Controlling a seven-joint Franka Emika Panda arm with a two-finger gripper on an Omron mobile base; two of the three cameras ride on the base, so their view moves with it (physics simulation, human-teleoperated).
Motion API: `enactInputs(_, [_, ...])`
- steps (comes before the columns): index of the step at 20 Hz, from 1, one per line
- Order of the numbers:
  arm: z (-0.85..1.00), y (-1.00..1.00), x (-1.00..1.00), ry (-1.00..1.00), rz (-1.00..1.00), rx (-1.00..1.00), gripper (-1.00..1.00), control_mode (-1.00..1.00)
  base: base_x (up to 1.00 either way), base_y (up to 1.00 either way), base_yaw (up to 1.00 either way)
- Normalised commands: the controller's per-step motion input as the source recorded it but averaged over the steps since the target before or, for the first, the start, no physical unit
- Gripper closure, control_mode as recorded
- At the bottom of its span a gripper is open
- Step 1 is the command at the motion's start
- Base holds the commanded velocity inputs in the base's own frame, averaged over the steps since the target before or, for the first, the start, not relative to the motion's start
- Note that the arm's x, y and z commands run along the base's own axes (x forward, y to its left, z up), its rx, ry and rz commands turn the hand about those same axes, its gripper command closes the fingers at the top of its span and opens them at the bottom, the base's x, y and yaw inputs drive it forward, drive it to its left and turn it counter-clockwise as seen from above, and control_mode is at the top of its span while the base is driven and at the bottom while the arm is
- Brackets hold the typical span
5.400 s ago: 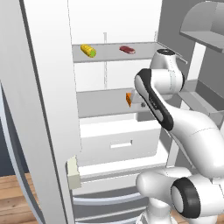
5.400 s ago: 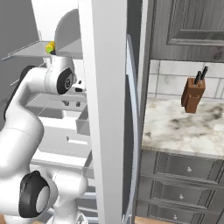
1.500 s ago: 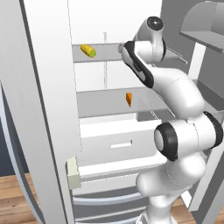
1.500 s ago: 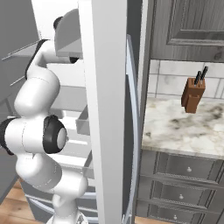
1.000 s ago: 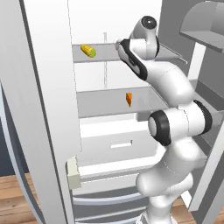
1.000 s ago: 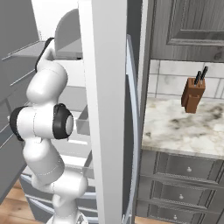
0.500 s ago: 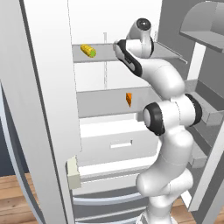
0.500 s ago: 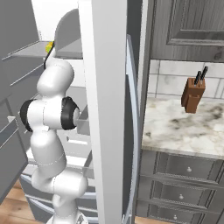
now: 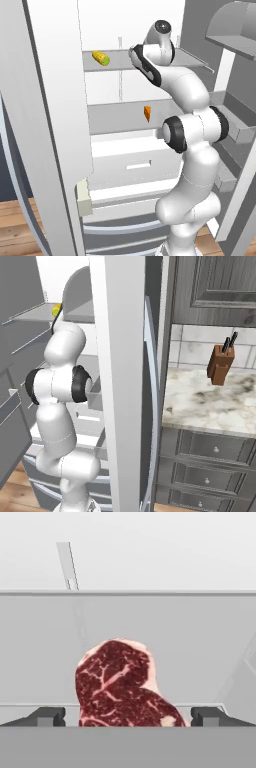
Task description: Take the cheese, steak, and corn from the fridge and place them on the plate on the dining counter to create an appetizer plate.
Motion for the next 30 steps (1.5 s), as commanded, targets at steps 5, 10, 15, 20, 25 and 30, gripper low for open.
enactInputs(5, [-0.54, 0.00, 0.01, 0.03, 0.00, 0.00, 1.00, -1.00, 0.00, 0.00, 0.00])
enactInputs(10, [-0.44, 0.00, 0.01, 0.06, 0.00, 0.00, 1.00, -1.00, 0.00, 0.00, 0.00])
enactInputs(15, [-0.46, 0.21, -0.68, 0.00, 0.00, -0.02, 1.00, -1.00, 0.00, 0.00, 0.00])
enactInputs(20, [-0.52, 0.28, -0.93, -0.10, 0.00, -0.01, 1.00, -1.00, 0.00, 0.00, 0.00])
enactInputs(25, [-0.26, 0.10, -1.00, -0.17, 0.00, 0.00, 1.00, -1.00, 0.00, 0.00, 0.00])
enactInputs(30, [0.00, 0.00, -1.00, -0.11, -0.01, 0.00, 1.00, -1.00, 0.00, 0.00, 0.00])
